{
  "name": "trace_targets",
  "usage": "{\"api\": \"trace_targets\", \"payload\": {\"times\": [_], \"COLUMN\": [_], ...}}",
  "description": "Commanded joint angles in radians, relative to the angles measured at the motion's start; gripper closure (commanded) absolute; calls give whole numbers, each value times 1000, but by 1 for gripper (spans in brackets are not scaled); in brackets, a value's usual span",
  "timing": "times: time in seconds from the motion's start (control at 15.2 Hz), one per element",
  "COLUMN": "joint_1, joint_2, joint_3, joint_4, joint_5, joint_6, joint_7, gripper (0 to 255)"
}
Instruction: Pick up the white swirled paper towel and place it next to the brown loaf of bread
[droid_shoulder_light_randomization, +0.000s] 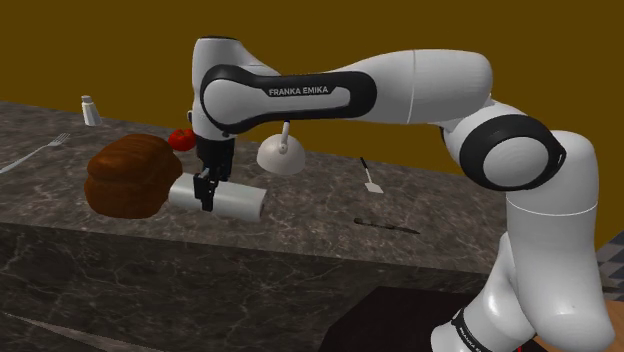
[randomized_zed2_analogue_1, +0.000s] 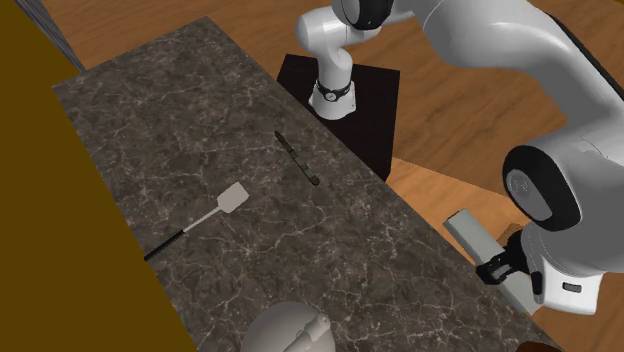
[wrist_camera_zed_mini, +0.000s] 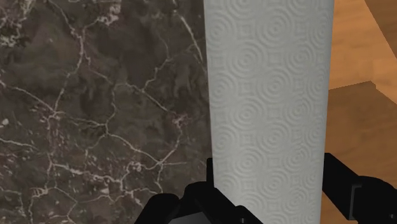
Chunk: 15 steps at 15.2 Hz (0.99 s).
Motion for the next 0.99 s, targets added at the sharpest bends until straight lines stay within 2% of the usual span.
{"api": "trace_targets", "payload": {"times": [0.0,0.73,0.92], "joint_1": [-1,0,0], "joint_2": [3,39,40], "joint_3": [0,-2,-2], "joint_4": [-24,-113,-113], "joint_5": [0,1,1], "joint_6": [27,153,153], "joint_7": [-2,-12,-12], "gripper": [255,255,255]}}
